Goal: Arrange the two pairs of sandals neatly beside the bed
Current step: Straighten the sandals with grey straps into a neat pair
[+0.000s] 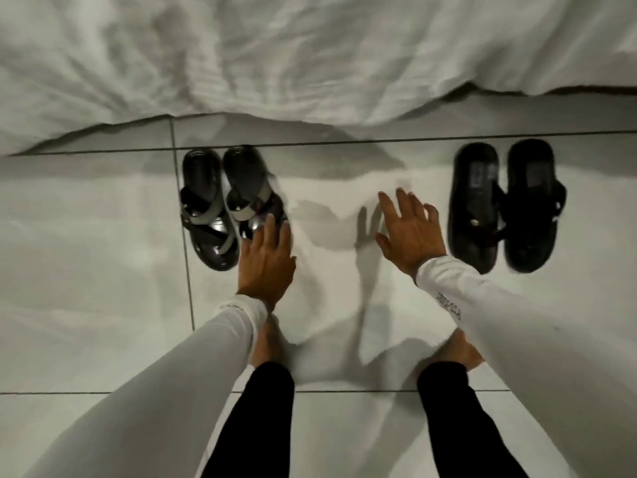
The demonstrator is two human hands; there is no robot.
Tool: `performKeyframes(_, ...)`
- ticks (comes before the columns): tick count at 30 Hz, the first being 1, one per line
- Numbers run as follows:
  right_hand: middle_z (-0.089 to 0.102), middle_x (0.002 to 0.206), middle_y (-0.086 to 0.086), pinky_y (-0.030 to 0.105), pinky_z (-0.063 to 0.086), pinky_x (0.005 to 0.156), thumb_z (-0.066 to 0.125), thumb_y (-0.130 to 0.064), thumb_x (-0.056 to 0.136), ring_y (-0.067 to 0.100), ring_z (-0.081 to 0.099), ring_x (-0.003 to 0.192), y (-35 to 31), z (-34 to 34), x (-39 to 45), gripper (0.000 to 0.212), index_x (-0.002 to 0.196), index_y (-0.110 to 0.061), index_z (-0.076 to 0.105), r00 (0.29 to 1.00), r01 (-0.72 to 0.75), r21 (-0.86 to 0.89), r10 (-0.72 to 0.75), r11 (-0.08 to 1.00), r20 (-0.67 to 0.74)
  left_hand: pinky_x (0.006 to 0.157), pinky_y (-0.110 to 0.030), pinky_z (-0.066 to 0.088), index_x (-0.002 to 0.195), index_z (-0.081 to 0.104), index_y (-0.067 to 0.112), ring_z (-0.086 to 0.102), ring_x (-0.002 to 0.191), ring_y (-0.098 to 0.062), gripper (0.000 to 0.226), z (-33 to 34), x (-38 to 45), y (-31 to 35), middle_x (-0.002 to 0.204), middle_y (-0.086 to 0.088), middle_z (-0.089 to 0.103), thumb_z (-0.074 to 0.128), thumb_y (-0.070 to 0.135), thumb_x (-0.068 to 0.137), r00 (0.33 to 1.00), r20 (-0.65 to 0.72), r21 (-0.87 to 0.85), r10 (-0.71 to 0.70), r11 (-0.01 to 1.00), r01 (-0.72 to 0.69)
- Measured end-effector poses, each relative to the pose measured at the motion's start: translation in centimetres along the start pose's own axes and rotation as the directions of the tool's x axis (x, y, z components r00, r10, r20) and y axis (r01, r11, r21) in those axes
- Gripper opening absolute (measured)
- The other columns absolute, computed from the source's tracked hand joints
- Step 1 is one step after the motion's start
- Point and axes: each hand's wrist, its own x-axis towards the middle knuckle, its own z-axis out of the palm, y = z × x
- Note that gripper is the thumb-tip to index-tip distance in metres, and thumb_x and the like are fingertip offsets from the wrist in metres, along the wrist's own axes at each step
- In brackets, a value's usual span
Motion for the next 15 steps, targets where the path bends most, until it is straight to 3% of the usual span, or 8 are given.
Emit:
performKeyframes(3,0.043,0.146,0.015,0.048,0.046,0.096,0.057,-0.039,0.094,0.038,0.056,0.118,-8.7,-0.7,3.5,0.073,0.155,-0.022,0.022,0.996,0.094,0.069,-0.093,0.993,-0.011,0.097,-0.055,0.046,0.148,0.034,0.011,0.046,0.13,-0.043,0.059,-0.8,1.3,-7.5,0.156,-0.019,0.032,0.053,0.027,0.095,0.995,-0.062,-0.025,-0.08,0.997,0.078)
performKeyframes(7,0.062,0.118,0.017,0.045,0.052,0.08,0.064,-0.035,0.092,0.04,0.066,0.097,-17.5,-0.9,8.9,0.075,0.153,-0.032,0.021,0.967,0.195,0.23,-0.226,0.953,0.116,0.077,-0.054,0.057,0.151,0.025,0.016,0.061,0.107,-0.047,0.066,-1.0,3.2,-15.9,0.156,-0.014,0.032,0.057,0.018,0.094,0.997,0.032,-0.05,-0.066,0.996,0.068)
performKeyframes(11,0.069,0.109,0.015,0.039,0.046,0.07,0.065,-0.029,0.091,0.039,0.068,0.094,-21.0,-0.2,11.7,0.036,0.124,-0.02,0.053,0.964,0.171,0.159,-0.198,0.972,0.175,0.087,-0.054,0.056,0.138,0.047,0.014,0.064,0.105,-0.047,0.043,-0.7,5.0,-19.1,0.137,-0.016,0.054,0.053,0.011,0.096,0.987,0.159,-0.065,0.015,0.998,-0.004)
performKeyframes(15,0.07,0.105,0.014,0.037,0.042,0.067,0.061,-0.03,0.094,0.038,0.068,0.093,-21.2,0.9,11.5,0.027,0.116,-0.016,0.056,0.987,0.079,0.201,-0.105,0.976,0.12,0.087,-0.049,0.058,0.125,0.059,0.009,0.067,0.103,-0.041,0.03,-0.7,5.9,-18.7,0.123,-0.016,0.061,0.057,0.008,0.095,0.988,0.113,-0.116,0.102,0.989,-0.089)
